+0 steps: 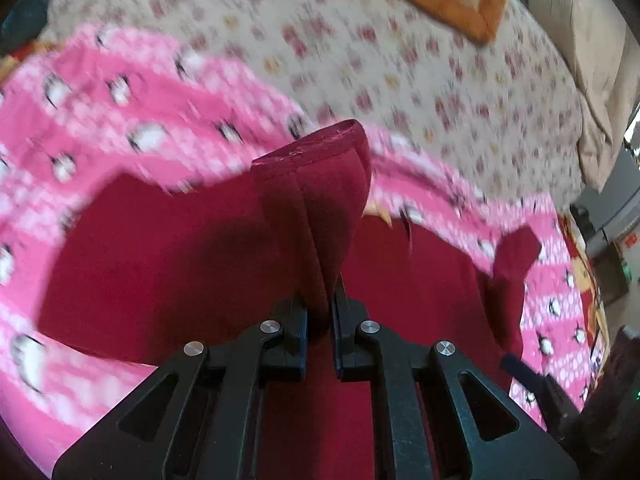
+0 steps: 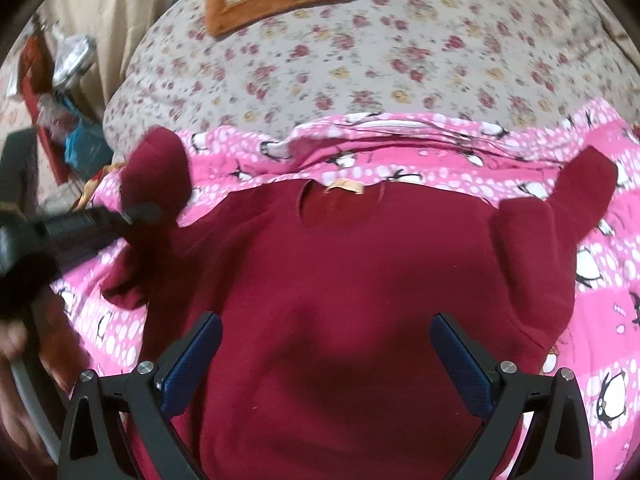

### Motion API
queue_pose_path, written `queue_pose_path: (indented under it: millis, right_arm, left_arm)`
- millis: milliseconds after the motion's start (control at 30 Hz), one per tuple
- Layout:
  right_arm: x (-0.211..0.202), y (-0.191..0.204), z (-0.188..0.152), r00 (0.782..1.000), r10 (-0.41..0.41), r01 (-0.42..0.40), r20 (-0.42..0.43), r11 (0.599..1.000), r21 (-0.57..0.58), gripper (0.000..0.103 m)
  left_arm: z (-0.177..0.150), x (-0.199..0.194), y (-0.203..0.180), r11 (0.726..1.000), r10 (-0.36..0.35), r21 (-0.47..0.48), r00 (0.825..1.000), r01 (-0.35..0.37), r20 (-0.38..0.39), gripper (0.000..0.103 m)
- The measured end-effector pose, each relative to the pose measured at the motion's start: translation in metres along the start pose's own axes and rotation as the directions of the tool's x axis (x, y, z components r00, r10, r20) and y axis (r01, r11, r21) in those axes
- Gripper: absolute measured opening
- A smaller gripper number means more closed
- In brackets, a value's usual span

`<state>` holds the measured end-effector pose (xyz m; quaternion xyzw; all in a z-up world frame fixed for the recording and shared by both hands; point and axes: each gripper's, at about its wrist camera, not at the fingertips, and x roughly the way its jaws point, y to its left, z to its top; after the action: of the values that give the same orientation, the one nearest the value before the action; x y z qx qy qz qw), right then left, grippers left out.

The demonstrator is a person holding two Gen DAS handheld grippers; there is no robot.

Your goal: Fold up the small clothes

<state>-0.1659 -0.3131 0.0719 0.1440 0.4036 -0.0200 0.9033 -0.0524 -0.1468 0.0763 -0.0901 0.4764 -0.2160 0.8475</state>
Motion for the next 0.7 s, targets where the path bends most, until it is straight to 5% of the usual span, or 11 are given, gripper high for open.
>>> queue_pose_path:
  millis: [267,400,500,700]
  right_arm:
    - [0.013,-0.023,-0.002,0.998,-0.051,0.051,-0.025,0.998,0.021,0.103]
    - [0.017,-0.020,-0.001,0.998,-0.022,0.024,-0.050,0.999,0.032,0.103]
    - [0.019,-0.016,0.002,0.998,0.019,-0.016,-0.056,0.998,0.054,0.103]
    - [0.042,-0.005,0.007,0.991,0.052,-0.043,-0.120,0.996,0.072,0.103]
  left_arm:
    - [-0.024,0.022,-0.007,0.999,0.008,0.033,0.999,-0.006,-0.053,0.021]
    - [-0.029,-0.014,-0.005,0.997,0.012,0.076,1.000,-0.010,-0.027,0.057]
    - [-0.036,-0.043,0.009,0.993,0.081,0.086,0.995,-0.086,0.062,0.065]
    - [-0.049,-0.067,0.059,0.948,0.317,-0.034,0.928,-0.317,0.197,0.065]
